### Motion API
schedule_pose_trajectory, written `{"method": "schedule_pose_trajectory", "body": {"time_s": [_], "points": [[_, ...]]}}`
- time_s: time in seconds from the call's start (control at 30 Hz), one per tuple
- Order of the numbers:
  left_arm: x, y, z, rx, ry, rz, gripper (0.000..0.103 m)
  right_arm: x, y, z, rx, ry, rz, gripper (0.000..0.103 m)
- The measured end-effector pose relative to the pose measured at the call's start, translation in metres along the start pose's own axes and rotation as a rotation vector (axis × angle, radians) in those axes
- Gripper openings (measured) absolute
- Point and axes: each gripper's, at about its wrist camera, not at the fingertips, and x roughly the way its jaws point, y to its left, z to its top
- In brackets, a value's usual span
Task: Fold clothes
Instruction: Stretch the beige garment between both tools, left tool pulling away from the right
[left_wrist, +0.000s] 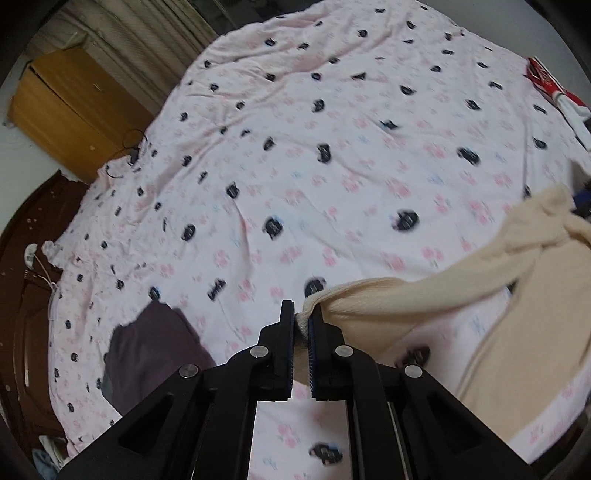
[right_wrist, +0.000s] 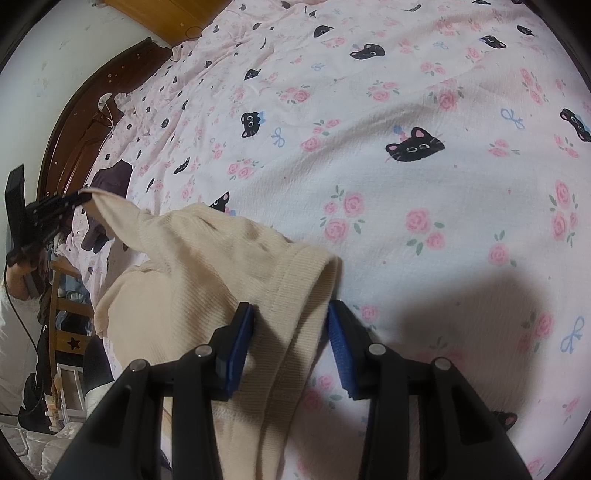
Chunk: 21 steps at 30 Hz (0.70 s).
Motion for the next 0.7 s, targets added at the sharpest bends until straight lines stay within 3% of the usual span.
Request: {"method": "schedule_pose_trajectory", "body": {"time_s": [0.17, 0.4, 0.7], "points": [[0.028, -0.005, 0.018, -0.001, 0.041, 0.055, 0.006, -0.003, -0.001, 0.000, 0.003, 0.000, 0.007, 0.042], [0.076, -0.020, 0.021, 0.016, 0.160, 0.114, 0.006, -0.010, -0.005, 0.003, 0.021, -0.014, 0.014, 0.043], [0.067, -0.024, 0.017, 0.012, 0.142, 0.124, 0.006, -0.026, -0.036, 0.013, 0.173, -0.099, 0.101, 0.047]]}}
